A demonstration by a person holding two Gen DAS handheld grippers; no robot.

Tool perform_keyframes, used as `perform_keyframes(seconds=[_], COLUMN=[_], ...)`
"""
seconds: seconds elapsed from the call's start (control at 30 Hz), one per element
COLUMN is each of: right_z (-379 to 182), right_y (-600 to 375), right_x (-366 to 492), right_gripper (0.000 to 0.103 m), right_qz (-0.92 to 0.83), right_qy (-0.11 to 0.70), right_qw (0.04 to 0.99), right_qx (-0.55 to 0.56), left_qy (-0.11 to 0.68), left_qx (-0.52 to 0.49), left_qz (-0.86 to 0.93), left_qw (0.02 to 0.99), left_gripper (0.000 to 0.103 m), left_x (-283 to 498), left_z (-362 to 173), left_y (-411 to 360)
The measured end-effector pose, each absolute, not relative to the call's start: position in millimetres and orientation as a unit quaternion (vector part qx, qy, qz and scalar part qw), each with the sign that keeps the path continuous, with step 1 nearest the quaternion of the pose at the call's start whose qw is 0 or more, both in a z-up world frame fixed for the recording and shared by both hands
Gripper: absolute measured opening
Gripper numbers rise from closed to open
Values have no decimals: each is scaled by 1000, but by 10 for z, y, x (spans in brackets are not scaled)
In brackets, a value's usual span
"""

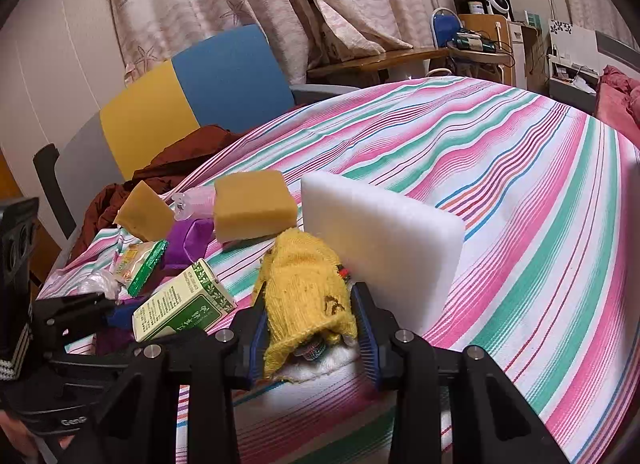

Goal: Organize objects
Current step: 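Grasp the green-and-white small box with the left tool while right tool holds the glove, then carry the green box and glove into the gold tray and release both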

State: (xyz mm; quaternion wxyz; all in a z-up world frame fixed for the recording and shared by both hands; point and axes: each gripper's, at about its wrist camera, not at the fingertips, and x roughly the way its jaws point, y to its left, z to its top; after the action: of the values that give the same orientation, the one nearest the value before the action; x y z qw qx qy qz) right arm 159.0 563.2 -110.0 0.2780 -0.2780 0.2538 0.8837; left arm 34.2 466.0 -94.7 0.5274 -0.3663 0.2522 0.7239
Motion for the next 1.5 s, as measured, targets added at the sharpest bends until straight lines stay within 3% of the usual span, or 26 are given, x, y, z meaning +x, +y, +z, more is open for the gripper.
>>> perform_keyframes(seconds=[0.7, 1.17, 1.5], right_z=[-995, -812, -458], right_y=[5128, 4383, 3538], right_x=[1637, 1389, 941], right_gripper=[32, 31, 31], right_qz=[890, 897, 918], right_qy=[237, 257, 220], right_qw=[256, 145, 29], right_qx=[-295, -328, -329], left_qy=[191, 120, 58], left_qx=[-339, -329, -315], left_qz=[804, 828, 876], left_qw=[450, 439, 361], left_gripper=[30, 30, 30], left_x=[616, 865, 695], left_z=[-950, -674, -418], left_y=[3677, 2664, 1719])
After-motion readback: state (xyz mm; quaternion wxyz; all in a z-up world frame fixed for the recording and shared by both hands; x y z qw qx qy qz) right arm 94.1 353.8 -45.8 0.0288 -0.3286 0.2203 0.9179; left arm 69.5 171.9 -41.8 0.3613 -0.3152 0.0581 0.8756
